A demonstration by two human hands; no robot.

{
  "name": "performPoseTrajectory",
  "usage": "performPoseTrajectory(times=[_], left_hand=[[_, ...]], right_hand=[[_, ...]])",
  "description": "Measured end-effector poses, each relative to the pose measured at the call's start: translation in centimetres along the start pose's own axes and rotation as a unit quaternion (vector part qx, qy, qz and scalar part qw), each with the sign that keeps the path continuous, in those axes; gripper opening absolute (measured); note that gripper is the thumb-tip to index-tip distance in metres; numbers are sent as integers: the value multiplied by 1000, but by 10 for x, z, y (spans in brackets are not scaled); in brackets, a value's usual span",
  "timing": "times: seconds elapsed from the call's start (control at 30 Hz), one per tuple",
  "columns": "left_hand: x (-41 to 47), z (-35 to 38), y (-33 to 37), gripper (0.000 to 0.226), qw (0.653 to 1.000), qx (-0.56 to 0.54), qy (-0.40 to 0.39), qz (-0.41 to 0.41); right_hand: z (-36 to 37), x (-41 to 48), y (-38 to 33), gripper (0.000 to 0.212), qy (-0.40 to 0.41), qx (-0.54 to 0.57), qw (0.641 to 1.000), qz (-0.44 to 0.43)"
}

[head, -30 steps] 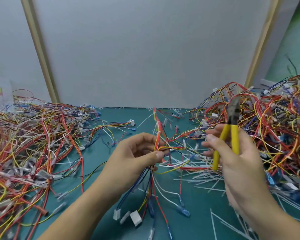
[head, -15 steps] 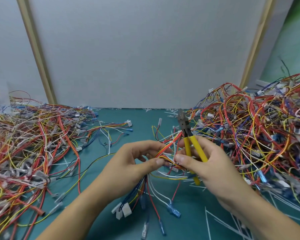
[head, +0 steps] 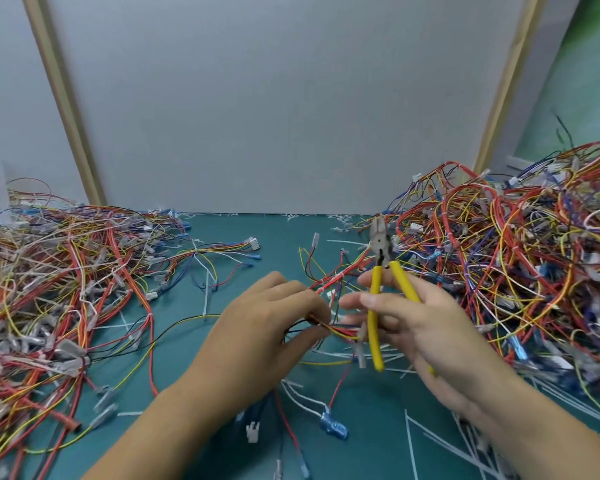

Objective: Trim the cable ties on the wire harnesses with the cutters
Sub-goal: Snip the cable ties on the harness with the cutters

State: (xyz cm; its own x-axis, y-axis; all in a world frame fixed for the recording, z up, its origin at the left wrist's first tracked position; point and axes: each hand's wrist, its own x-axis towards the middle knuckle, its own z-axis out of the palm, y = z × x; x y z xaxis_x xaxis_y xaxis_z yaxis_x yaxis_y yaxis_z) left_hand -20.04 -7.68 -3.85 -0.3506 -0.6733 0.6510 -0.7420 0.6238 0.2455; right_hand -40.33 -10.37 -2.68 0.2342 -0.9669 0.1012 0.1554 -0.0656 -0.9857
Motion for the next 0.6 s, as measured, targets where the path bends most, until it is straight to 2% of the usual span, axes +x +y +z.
performPoseTrajectory(times=[0.1,0.2,0.37,0.6], left_hand=[[-1,0,0,4,992,-82,50,-76],[-1,3,1,6,976,-167,74,-120],[0,8,-1,15,946,-289,40,-141],[1,12,-2,16,908,-386,23,-160]], right_hand=[[-5,2,-8,15,29,-15,997,-71],[-5,1,-10,21,-2,-4,994,-106],[8,-1,8,20,-86,-28,992,-87],[7,5,10,24,-73,19,996,-43]])
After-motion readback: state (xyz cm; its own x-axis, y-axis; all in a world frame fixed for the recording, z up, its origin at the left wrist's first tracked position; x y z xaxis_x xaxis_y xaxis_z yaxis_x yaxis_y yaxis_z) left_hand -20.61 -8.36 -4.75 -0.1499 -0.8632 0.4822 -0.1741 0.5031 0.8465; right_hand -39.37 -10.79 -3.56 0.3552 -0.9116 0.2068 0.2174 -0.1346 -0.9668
